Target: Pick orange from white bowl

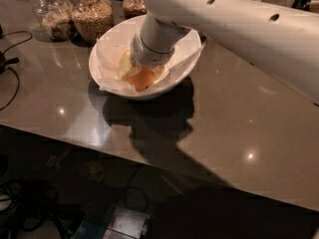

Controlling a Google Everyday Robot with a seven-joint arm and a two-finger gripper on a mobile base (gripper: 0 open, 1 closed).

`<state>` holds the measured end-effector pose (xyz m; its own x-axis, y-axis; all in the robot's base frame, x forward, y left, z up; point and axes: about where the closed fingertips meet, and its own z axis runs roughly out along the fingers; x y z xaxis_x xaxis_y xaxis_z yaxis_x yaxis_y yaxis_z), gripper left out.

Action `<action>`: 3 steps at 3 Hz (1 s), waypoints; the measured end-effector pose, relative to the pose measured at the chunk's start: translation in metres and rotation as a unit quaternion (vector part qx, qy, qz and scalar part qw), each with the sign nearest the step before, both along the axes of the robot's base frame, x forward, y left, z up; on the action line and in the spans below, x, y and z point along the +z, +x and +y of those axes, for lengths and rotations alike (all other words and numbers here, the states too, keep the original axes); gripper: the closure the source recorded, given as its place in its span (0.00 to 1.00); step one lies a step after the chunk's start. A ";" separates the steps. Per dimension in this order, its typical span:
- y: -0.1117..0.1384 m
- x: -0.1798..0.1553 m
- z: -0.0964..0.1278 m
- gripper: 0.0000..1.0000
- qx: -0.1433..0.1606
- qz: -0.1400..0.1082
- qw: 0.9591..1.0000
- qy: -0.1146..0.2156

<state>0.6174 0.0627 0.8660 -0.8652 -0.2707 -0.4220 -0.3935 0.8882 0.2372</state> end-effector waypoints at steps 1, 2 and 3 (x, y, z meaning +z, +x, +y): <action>-0.006 0.024 0.002 1.00 0.029 -0.031 0.999 0.021; -0.016 0.048 0.000 1.00 0.072 -0.049 0.995 0.057; -0.031 0.062 -0.011 1.00 0.118 -0.044 0.984 0.122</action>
Offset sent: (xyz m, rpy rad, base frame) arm -0.0343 -0.0058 0.0810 0.2183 -0.1442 0.2932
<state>0.5869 0.0519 0.9279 -0.7471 -0.3407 -0.5707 -0.6110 0.6901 0.3879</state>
